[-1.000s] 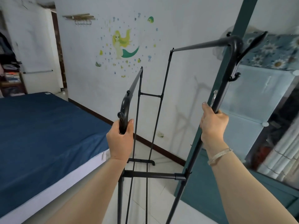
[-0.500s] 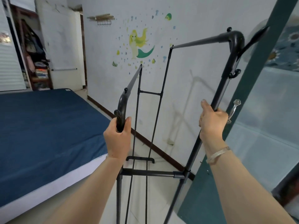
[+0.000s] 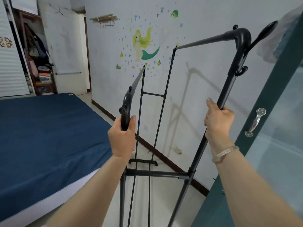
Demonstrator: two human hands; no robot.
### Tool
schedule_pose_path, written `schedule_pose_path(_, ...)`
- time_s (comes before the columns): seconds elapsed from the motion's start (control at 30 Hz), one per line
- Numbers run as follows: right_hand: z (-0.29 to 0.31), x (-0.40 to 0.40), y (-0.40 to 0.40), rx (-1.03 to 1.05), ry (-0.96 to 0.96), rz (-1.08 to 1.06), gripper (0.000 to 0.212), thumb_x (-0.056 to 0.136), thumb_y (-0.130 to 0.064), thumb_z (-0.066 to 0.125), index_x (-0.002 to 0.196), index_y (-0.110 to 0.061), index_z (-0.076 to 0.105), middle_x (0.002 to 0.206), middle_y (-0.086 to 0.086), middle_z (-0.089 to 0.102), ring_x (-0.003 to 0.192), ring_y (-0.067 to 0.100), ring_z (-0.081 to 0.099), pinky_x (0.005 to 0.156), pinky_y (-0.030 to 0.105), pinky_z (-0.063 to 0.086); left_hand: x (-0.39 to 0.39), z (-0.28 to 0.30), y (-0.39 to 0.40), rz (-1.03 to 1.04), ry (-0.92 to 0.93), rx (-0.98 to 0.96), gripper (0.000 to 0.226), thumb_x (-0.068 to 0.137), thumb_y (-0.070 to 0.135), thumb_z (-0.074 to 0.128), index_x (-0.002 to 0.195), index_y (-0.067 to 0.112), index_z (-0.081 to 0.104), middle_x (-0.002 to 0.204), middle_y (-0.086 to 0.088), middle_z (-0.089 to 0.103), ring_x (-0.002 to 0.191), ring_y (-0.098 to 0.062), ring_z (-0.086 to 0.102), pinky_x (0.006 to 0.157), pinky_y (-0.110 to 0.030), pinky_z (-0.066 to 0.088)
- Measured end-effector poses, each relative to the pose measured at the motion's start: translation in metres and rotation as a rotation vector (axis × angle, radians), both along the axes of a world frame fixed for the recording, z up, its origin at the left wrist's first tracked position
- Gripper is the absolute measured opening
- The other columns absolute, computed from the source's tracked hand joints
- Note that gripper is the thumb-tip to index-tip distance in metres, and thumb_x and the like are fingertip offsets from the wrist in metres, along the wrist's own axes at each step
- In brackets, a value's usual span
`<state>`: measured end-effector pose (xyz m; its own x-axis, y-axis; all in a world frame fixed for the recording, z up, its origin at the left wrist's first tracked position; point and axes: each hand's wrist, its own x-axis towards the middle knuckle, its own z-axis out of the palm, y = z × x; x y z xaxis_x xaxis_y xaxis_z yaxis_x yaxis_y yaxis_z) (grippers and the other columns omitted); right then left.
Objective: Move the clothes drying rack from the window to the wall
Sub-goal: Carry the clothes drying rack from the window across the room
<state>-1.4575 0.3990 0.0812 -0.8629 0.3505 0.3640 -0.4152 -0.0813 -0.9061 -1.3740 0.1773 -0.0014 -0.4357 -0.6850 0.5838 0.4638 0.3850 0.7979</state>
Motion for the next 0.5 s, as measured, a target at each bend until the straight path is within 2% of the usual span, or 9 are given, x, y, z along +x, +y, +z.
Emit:
schedule_pose_path(0.1,-0.003,-0.022,-0.008,-0.025,0.005,0.016,0.039,0.077,-0.034,0.068,0.062,-0.026,0.033,0.055,0.003,0.026,0.046,0.019,0.024,0.043,0.03,0.024,-0.018,0.0,-0.008,-0.005,0.007,-0.01,0.025,0.085,0.042,0.061,0.066,0.031,0.05,0.054,0.026,0.052,0.052,0.0,0.049,0.048,-0.008,0.042)
schedule_pose_path(0.3,0.004,-0.064,-0.027,-0.021,0.019,0.052,0.039,0.074,-0.034,0.068,0.063,-0.027,0.031,0.058,0.005,0.023,0.05,0.022,0.02,0.048,0.035,0.019,-0.052,0.001,-0.021,0.034,-0.007,-0.003,0.029,0.087,0.035,0.063,0.064,0.032,0.047,0.053,0.024,0.052,0.048,-0.001,0.047,0.046,-0.01,0.04)
schedule_pose_path(0.5,0.001,-0.115,-0.032,0.003,0.015,0.09,0.042,0.074,-0.037,0.068,0.06,-0.026,0.029,0.052,0.002,0.026,0.045,0.018,0.024,0.044,0.03,0.022,-0.09,-0.002,-0.02,0.087,0.004,0.007,0.032,0.085,0.038,0.062,0.06,0.031,0.043,0.05,0.021,0.047,0.046,-0.006,0.041,0.044,-0.013,0.037)
